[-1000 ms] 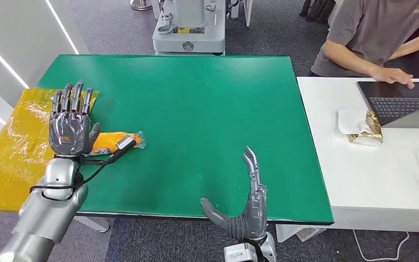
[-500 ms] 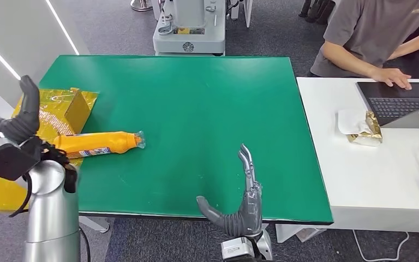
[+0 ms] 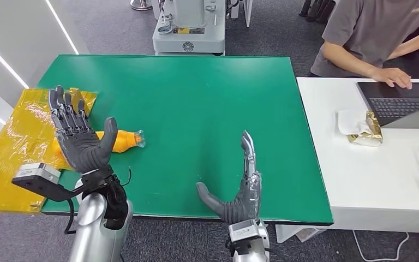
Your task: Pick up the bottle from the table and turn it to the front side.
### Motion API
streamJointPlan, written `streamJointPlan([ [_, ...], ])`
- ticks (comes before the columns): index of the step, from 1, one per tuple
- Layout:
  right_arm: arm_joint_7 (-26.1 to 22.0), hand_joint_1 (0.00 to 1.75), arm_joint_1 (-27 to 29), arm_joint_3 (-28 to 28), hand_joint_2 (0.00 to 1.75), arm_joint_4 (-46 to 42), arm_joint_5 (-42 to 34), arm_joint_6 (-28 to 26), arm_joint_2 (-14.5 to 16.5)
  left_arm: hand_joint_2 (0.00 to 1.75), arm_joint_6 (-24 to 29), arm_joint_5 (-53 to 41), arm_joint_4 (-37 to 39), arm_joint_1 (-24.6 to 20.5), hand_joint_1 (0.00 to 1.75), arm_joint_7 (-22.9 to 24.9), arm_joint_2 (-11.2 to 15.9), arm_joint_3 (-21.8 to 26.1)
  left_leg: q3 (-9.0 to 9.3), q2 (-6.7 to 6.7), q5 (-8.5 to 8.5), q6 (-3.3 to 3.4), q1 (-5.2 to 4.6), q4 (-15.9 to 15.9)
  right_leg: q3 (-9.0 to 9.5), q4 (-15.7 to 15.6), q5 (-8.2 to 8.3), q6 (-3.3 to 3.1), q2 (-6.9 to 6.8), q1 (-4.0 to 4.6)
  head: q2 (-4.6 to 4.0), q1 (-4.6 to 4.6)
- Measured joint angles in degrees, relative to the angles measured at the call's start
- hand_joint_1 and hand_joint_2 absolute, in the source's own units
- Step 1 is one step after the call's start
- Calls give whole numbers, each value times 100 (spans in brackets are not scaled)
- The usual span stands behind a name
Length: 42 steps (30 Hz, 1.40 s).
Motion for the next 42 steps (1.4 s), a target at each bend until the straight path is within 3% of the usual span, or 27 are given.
streamJointPlan([
  [6,0,0,-107,40,175,68,10,106,0,175,168,-244,-220,126,0,-2,2,79,1,0,1,-1,1,-3,1,3,0,0,-1,2,0,-1],
  [15,0,0,-54,39,175,101,8,73,0,175,-78,-166,-346,272,0,-2,18,147,-1,-3,0,0,0,-2,1,0,-1,1,-3,1,0,-1],
  [23,0,0,121,14,175,112,135,156,60,175,27,80,-346,304,0,-2,26,171,0,-2,0,0,0,-2,1,0,-1,1,-3,2,0,-2],
  [42,0,0,370,-174,175,-16,188,389,81,175,387,-398,-381,429,0,-4,42,172,1,-2,0,0,0,-2,1,0,-1,1,-2,2,0,-2],
])
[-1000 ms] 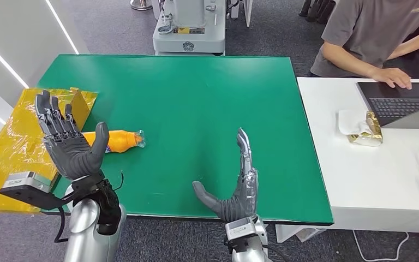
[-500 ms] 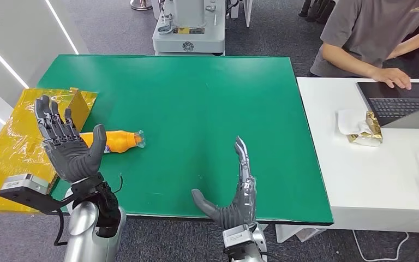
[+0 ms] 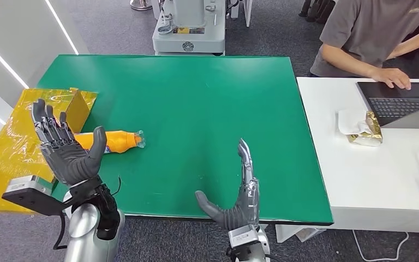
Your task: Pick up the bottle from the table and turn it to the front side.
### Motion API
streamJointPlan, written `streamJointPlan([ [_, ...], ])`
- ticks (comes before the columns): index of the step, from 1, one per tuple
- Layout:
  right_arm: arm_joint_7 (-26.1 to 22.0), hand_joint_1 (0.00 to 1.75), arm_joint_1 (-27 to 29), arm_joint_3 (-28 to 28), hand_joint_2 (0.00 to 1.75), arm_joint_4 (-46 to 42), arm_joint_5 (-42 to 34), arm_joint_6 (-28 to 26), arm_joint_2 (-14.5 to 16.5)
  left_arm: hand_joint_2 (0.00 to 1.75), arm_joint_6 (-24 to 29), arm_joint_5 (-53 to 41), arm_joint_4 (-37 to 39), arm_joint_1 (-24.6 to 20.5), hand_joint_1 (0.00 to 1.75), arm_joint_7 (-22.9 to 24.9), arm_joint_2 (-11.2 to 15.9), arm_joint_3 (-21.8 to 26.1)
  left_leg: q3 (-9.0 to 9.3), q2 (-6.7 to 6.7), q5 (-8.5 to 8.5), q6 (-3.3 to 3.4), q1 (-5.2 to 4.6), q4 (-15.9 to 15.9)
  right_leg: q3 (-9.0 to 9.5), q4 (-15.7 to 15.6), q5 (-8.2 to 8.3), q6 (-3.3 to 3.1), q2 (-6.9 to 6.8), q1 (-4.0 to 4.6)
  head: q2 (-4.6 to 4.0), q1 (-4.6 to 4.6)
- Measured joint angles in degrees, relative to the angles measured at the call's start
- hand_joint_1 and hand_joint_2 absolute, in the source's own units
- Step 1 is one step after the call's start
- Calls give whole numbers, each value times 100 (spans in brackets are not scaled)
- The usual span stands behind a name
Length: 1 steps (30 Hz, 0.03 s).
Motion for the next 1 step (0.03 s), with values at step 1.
streamJointPlan([
  [1,0,0,6,-3,175,-12,14,-3,0,175,-12,-5,0,6,0,0,1,0,0,0,0,0,0,0,0,0,0,0,0,0,0,0],
])
